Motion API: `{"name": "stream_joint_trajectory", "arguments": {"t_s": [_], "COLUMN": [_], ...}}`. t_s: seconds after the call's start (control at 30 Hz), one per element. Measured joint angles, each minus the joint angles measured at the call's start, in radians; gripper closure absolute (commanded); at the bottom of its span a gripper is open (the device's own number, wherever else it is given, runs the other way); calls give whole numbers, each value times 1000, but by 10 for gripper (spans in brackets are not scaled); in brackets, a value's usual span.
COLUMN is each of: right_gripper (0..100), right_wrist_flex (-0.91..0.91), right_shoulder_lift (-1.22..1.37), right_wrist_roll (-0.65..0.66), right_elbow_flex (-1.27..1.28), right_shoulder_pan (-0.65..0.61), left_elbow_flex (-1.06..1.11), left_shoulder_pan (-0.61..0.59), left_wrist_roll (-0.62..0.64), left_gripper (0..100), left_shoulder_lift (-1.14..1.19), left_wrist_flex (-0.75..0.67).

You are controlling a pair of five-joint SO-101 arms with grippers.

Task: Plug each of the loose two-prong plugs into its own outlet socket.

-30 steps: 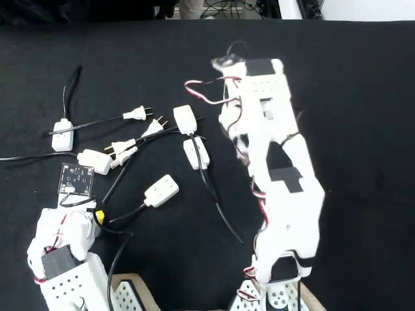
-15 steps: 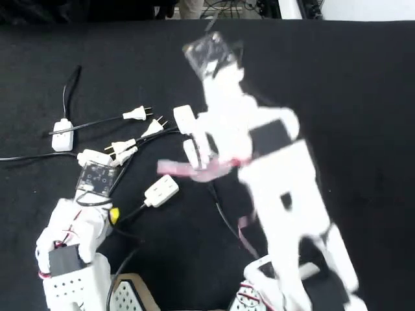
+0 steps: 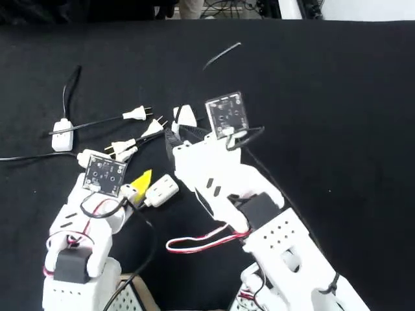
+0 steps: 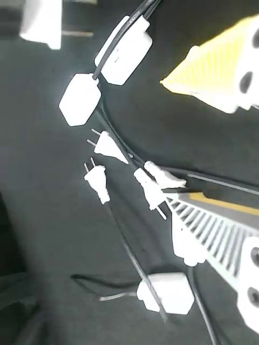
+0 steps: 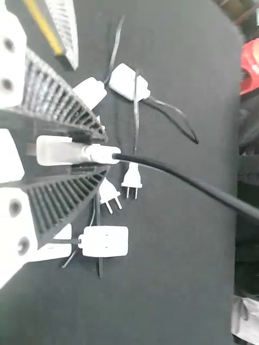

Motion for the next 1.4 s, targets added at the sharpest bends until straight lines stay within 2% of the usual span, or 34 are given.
{"name": "stream_joint_trajectory", "arguments": {"t_s": [0.13,0.4,0.67,0.9,1.1,1.4], "right_gripper": [987,987,987,987,987,987], "right_wrist_flex": [-38,-71,-44,147,198,247], "right_shoulder_lift": [0,0,-3,-5,-9,-20], "right_wrist_roll": [-43,-52,-52,-52,-38,11], "right_elbow_flex": [21,84,89,25,3,-18], "right_shoulder_pan": [-9,-120,-132,-129,-129,-199], "left_elbow_flex": [20,26,31,81,83,83], "left_shoulder_pan": [43,137,121,117,86,78], "left_wrist_roll": [25,26,26,26,26,26], "left_gripper": [709,711,711,711,711,711], "left_shoulder_lift": [2,2,2,3,3,3], "left_wrist_flex": [-34,-60,-80,-124,-130,-130]}}
